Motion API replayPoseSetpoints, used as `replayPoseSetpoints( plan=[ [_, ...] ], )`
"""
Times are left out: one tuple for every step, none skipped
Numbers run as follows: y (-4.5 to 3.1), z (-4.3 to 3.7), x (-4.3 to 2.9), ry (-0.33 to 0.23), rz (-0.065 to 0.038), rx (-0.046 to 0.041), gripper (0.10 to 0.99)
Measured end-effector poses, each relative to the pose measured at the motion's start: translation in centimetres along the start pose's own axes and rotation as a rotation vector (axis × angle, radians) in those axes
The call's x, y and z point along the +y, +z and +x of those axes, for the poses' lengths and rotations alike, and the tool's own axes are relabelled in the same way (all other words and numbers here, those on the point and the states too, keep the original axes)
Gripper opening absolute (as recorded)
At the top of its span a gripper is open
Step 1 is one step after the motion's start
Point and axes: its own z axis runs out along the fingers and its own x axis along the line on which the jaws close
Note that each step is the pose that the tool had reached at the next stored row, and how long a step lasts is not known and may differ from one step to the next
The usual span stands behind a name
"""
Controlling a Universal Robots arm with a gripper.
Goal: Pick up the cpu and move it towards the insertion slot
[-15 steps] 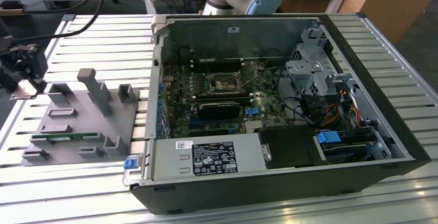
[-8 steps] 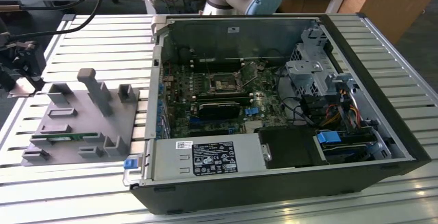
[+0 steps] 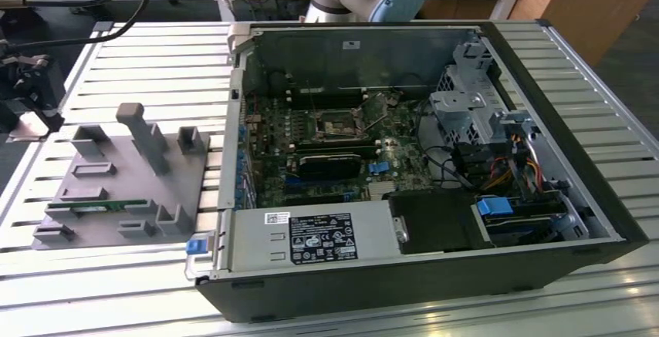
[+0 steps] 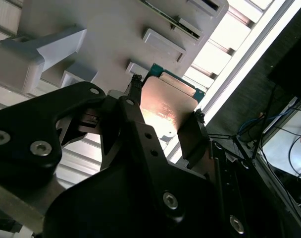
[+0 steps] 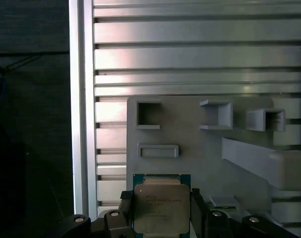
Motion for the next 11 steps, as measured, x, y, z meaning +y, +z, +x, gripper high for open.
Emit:
replayPoseSetpoints(
  plan=[
    [-0.11,0.0,0.01,0.0,0.0,0.0,0.541],
    [-0.22,0.0,0.01,0.0,0.0,-0.0001,0.541],
    [-0.34,0.0,0.01,0.0,0.0,0.0,0.541],
    [-0.46,0.0,0.02,0.0,0.0,0.0,0.541],
    [-0.59,0.0,0.02,0.0,0.0,0.0001,0.541],
    [-0.72,0.0,0.03,0.0,0.0,0.0,0.541],
    [-0.86,0.0,0.03,0.0,0.0,0.0,0.541],
    [-0.97,0.01,0.03,0.0,0.0,0.0,0.541],
    [-1.09,0.0,0.03,0.0,0.0,0.0,0.541],
    [-1.2,0.01,0.03,0.0,0.0,0.0,0.541],
    [-1.32,0.0,0.03,0.0,0.0,0.0,0.541]
  ],
)
